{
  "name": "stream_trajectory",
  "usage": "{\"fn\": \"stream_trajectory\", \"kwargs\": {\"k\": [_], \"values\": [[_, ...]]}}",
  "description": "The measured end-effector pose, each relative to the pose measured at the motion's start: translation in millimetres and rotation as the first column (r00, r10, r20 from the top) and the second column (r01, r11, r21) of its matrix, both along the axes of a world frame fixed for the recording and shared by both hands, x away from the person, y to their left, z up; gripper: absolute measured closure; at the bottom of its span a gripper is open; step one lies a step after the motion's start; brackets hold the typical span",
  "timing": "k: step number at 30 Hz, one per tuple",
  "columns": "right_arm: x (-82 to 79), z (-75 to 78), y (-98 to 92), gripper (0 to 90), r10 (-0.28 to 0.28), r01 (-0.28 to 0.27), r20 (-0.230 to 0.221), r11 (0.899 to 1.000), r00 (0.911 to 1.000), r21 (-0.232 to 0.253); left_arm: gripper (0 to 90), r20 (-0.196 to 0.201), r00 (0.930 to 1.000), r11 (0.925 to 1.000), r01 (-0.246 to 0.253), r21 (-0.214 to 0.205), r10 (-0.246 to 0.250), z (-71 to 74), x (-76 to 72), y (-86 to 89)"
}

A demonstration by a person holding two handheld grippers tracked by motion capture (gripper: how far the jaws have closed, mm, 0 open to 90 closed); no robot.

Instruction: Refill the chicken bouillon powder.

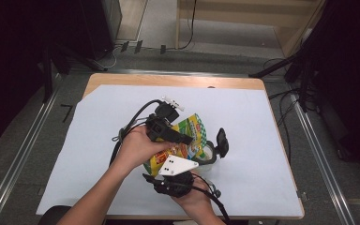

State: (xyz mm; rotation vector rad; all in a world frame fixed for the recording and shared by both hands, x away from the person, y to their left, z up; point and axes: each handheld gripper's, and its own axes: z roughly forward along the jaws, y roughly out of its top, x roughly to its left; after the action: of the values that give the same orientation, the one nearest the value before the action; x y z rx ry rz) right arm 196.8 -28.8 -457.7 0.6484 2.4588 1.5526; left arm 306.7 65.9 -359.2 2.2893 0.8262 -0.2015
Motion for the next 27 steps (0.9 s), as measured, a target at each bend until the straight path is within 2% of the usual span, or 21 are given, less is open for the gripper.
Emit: {"fn": "stream_trajectory", "kwargs": {"k": [1, 6, 8, 9, 10, 12, 16, 21, 23, 27], "values": [[-0.2, -2.1, -0.2, 64.4, -0.016, 0.016, -0.007, 1.0, 0.9998, 0.02, 70.3, -0.002, 1.0, 1.0, 0.004, -0.008, -0.004, -0.5, 0.2, -0.2], [0.2, -2.1, -2.1, 64.4, -0.021, 0.021, -0.008, 1.0, 0.9998, 0.018, 69.2, -0.008, 1.0, 0.9998, 0.002, -0.02, -0.003, -2.2, 1.6, -0.1], [0.5, -1.6, -2.4, 64.5, -0.019, 0.02, -0.012, 1.0, 0.9997, 0.019, 68.4, -0.037, 0.9992, 0.9996, -0.015, -0.024, 0.014, -1.9, 2.4, 0.5], [1.3, -1.1, -2.7, 64.5, -0.017, 0.018, -0.006, 1.0, 0.9998, 0.022, 65.8, -0.063, 0.9976, 0.9994, -0.029, -0.022, 0.027, -1.9, 3.9, 1.3], [1.6, -0.5, -2.8, 64.5, -0.018, 0.018, -0.013, 0.999, 0.9998, 0.033, 63.5, -0.073, 0.9968, 0.9992, -0.035, -0.02, 0.034, -1.7, 4.6, 1.4], [2.6, 0.8, -3.1, 64.5, -0.019, 0.02, -0.016, 0.999, 0.9997, 0.047, 64.1, -0.061, 0.9977, 0.9994, -0.032, -0.011, 0.032, 0.2, 3.2, 0.9], [0.3, 1.2, -2.5, 64.6, -0.009, 0.01, -0.017, 0.999, 0.9998, 0.045, 64.8, -0.04, 0.9991, 0.9999, -0.014, 0.001, 0.014, 0.9, -1.4, 1.4], [-0.5, 3.5, -3.1, 64.6, 0.002, -0.002, -0.005, 0.999, 1.0, 0.053, 69.0, -0.048, 0.9981, 0.9991, -0.041, -0.012, 0.04, 4.1, -2.2, 3.6], [0.0, 3.8, -3.1, 64.5, 0.004, -0.003, -0.004, 0.998, 1.0, 0.055, 69.6, -0.033, 0.9984, 0.999, -0.046, 0.002, 0.046, 6.3, -2.5, 2.9], [3.1, 4.3, -3.1, 64.6, 0.008, -0.008, 0.001, 0.998, 1.0, 0.062, 70.3, -0.025, 0.9984, 0.9987, -0.051, -0.003, 0.051, 7.5, -0.2, 3.5]]}}
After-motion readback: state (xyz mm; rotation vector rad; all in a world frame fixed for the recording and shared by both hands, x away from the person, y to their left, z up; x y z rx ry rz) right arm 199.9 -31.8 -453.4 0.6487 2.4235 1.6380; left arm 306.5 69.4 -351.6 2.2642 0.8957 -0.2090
